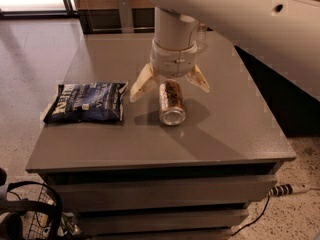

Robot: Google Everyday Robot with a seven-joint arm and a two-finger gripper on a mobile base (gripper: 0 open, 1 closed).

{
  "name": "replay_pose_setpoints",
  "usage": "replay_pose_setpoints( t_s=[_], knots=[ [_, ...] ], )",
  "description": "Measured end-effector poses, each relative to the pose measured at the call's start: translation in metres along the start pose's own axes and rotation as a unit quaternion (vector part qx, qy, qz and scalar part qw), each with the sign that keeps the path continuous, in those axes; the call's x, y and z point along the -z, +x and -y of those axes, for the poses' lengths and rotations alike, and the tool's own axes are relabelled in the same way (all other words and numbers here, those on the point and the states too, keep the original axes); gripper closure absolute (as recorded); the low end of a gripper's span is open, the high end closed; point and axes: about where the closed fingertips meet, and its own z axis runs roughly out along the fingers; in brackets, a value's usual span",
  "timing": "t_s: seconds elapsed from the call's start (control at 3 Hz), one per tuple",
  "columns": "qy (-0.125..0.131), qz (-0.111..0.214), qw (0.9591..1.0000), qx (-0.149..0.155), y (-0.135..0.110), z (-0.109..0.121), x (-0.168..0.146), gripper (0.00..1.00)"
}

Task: Place orange can upright

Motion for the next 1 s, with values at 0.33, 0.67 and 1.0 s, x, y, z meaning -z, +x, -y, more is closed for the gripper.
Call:
replay_pose_setpoints(
  t_s=[0.33, 0.67, 1.0],
  knots=[
    [-0.009, 0.002, 0.9999, 0.006, -0.0052, -0.0072, -0.0109, 0.03],
    [-0.023, 0.019, 0.9995, 0.011, -0.0150, -0.0113, -0.0177, 0.42],
    [-0.022, 0.020, 0.9995, 0.011, -0.0148, -0.0113, -0.0175, 0.65]
  ],
)
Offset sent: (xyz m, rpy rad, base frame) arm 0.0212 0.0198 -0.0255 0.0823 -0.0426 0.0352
